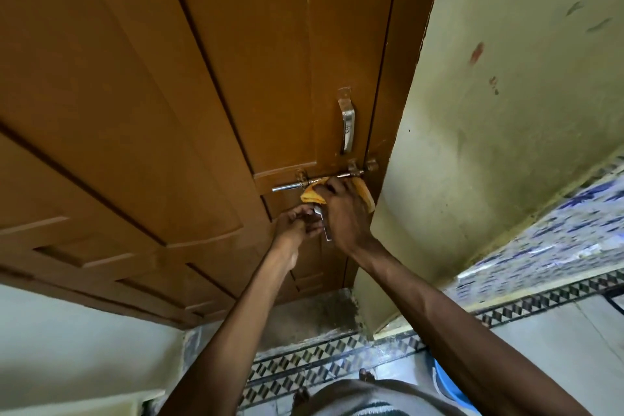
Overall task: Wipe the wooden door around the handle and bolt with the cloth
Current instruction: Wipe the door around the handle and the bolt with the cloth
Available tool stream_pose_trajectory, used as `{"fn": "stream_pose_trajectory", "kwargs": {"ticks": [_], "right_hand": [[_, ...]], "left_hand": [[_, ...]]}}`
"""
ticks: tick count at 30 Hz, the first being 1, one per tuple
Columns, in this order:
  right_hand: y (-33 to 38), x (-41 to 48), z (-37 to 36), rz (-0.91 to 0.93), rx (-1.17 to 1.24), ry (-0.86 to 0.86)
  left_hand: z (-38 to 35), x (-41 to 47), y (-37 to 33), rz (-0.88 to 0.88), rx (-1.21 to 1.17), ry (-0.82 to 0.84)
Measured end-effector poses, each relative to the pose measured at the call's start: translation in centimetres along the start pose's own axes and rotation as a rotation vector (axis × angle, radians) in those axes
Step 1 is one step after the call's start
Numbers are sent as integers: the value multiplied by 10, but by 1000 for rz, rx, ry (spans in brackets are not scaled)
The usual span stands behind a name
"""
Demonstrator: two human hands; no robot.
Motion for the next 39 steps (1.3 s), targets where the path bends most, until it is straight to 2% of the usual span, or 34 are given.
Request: {"fn": "stream_pose_trajectory", "kwargs": {"ticks": [4, 7, 8, 10, 12, 13, 16, 17, 19, 24, 27, 29, 32, 35, 39], "right_hand": [[-2, -27, -8, 35, -55, 115], [-28, -51, -13, -49, 124, 252], [-39, -54, -8, -119, 194, 228], [-65, -53, 11, -331, 340, 27], [-92, -46, 15, -567, 590, -134], [-101, -40, 3, -692, 784, -93], [-80, -21, -41, -920, 1410, 298], [-69, -17, -45, -973, 1484, 396], [-59, -15, -51, -1051, 1491, 489], [-57, -17, -63, -1016, 1667, 502], [-58, -17, -64, -945, 1728, 490], [-58, -18, -63, -892, 1691, 492], [-59, -28, -61, -853, 1656, 477], [-64, -48, -61, -834, 1724, 484], [-77, -74, -62, -873, 1842, 470]], "left_hand": [[1, -4, -2, 38, -57, -10], [2, -6, 2, 75, -133, 12], [2, -7, 2, 83, -160, 36], [0, -8, -2, 81, -149, 77], [-2, -10, -9, 71, -118, 76], [-2, -9, -11, 69, -110, 60], [-1, -9, -17, 51, -59, 0], [1, -9, -19, 30, -31, -25], [10, -6, -25, -52, 48, -120], [40, -11, -58, -282, 266, -438], [49, -12, -69, -311, 296, -526], [51, -13, -71, -298, 233, -570], [52, -6, -60, -118, 192, -554], [60, 9, -52, -150, 5, -602], [62, 2, -54, -81, -53, -704]]}}
Point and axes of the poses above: each hand's wrist, its own x-axis towards the middle knuckle, its own z-axis out of the back of the hand, y = z × x, the point moved 8 cm from there along x, towards the middle knuckle, and after that the axes turned 2 degrees about -z, right-handed, at the moved point
